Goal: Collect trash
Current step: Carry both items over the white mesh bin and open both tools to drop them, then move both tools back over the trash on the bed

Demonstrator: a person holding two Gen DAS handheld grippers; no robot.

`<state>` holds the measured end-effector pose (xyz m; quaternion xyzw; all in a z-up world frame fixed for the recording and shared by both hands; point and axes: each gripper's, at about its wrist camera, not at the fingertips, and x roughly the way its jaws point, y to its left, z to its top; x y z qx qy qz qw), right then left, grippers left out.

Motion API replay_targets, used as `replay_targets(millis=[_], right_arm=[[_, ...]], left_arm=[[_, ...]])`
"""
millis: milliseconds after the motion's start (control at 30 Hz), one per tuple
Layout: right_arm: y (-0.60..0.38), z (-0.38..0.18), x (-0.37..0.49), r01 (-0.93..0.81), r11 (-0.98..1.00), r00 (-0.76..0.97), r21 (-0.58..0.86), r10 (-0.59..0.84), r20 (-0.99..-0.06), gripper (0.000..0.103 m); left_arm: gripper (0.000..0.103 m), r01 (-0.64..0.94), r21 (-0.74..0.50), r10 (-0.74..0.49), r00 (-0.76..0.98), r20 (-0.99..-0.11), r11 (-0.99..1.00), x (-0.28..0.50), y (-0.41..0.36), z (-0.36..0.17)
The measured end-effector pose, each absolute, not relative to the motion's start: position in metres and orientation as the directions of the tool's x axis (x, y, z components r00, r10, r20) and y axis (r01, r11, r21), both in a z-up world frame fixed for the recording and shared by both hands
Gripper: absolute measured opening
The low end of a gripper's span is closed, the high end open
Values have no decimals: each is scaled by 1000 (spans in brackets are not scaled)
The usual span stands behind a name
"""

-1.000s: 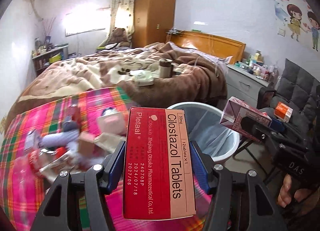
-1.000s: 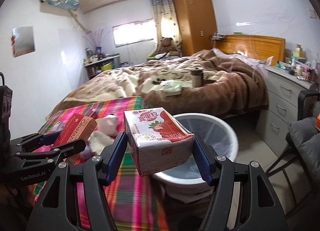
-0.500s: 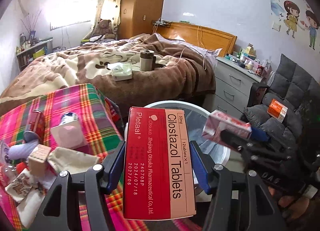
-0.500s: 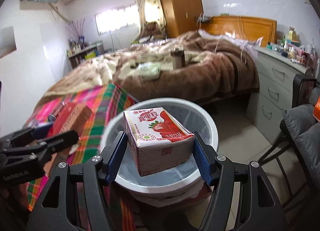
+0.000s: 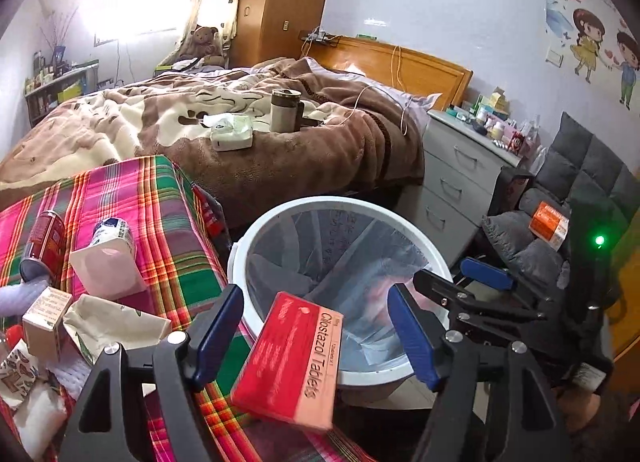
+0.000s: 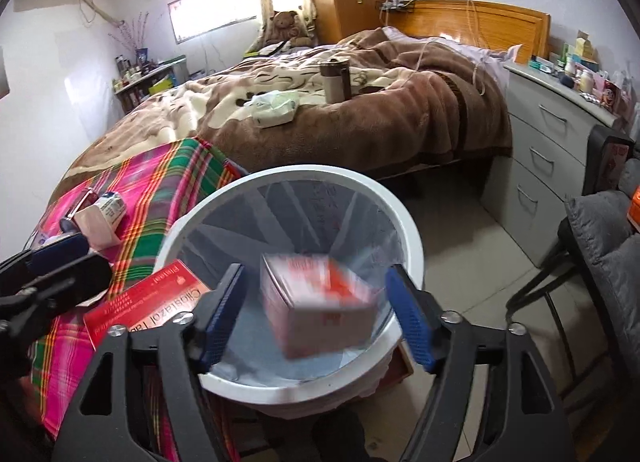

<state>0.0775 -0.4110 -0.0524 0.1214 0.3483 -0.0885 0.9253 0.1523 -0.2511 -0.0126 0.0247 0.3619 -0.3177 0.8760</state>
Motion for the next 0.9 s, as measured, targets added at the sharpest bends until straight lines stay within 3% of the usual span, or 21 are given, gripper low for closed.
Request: replay_targets(millis=[400,767,900], right_arm=[[-403,-36,67,267,949,773,169,-106,-625,77],[-366,-10,49,183,968,845,171,-66,-531,77],[-347,-5,49,134,978,854,162,-31,-519,77]], left_arm=[[75,568,-184,-542,566,-621,803,136,-222,1],[75,521,-159,-502,624,-599,838,111,-184,16],[75,471,-104,-436,681,-588,876,99,-162,21]])
